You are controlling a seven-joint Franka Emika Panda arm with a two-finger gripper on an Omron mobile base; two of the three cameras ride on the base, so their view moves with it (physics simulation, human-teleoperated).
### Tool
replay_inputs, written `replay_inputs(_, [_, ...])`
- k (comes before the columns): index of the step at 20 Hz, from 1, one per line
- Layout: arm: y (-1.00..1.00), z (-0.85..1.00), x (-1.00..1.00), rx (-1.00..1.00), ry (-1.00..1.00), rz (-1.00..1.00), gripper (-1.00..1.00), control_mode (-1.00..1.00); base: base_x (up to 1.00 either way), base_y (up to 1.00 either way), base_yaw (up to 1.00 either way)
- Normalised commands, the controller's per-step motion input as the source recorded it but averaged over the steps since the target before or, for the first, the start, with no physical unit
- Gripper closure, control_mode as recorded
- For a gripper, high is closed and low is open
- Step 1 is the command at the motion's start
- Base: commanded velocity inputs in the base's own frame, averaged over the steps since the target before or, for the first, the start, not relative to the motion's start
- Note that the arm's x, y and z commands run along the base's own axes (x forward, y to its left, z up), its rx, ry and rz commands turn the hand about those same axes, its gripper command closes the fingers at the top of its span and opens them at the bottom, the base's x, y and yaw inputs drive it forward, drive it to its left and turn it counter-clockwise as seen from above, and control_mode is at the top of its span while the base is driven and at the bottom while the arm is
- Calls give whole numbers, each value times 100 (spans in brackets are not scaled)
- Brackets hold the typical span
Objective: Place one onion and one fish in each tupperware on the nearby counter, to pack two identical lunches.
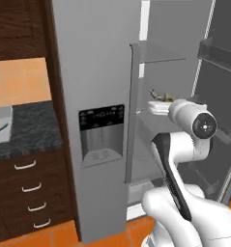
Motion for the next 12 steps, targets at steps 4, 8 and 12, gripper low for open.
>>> replay_inputs(4, [0, 0, 0, 0, 0, 0, 100, 100, -24, 100, 15])
replay_inputs(8, [0, 0, 0, 0, 0, 0, 100, 100, 0, 100, 16])
replay_inputs(12, [0, 0, 0, 0, 0, 0, 100, 100, 0, 100, 23])
